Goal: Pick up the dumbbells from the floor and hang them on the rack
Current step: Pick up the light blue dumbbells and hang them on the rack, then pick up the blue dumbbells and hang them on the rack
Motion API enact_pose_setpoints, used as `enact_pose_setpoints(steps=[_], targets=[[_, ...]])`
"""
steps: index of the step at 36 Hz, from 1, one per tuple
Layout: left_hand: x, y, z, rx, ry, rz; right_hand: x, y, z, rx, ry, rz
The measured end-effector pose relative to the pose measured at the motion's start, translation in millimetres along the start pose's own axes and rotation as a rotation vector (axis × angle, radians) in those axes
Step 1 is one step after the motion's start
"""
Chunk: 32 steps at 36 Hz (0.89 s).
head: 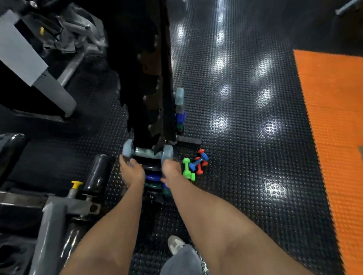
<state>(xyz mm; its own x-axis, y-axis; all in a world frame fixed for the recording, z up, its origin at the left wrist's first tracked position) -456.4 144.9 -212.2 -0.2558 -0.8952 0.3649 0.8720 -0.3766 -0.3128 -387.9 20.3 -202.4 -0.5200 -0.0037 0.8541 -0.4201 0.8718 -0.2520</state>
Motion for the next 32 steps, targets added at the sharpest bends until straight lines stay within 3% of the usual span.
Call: enact_pose_setpoints(steps=[4, 9, 15, 25, 32], targets=[[35.2, 13.9, -17.7, -0.017, -0.034, -0.068, 3.1, -17.1, 14.5, 0.190, -0.063, -0.018], [56.4, 24.7, -29.2, -0.218, -0.176, -0.248, -12.0, -83.1, 35.0, 0.401, -0.146, 0.022], [89.7, 37.4, -30.9, -0.393, -0.211, -0.360, -29.2, -164.6, 53.7, 0.557, -0.237, 0.103], [143.5, 74.6, -61.8, -0.349, -0.199, -0.324, -64.0, -250.5, 88.7, 0.425, -0.313, 0.182], [162.2, 137.4, -115.8, -0.329, -0.189, -0.342, -132.2, -256.8, 140.5, 0.329, -0.288, 0.175]])
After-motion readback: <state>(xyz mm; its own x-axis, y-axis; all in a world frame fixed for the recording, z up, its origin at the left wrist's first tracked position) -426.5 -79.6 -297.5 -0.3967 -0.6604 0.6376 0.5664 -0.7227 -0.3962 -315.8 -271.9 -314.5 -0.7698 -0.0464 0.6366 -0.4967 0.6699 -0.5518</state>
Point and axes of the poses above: each hand's wrist, its own x-axis away from the middle knuckle, its own y-axis out of the palm, z = x × y, the point moved 4 cm from there along -x, towards the middle knuckle, and after that the axes turned 15 degrees about x, right-handed, at the moved point
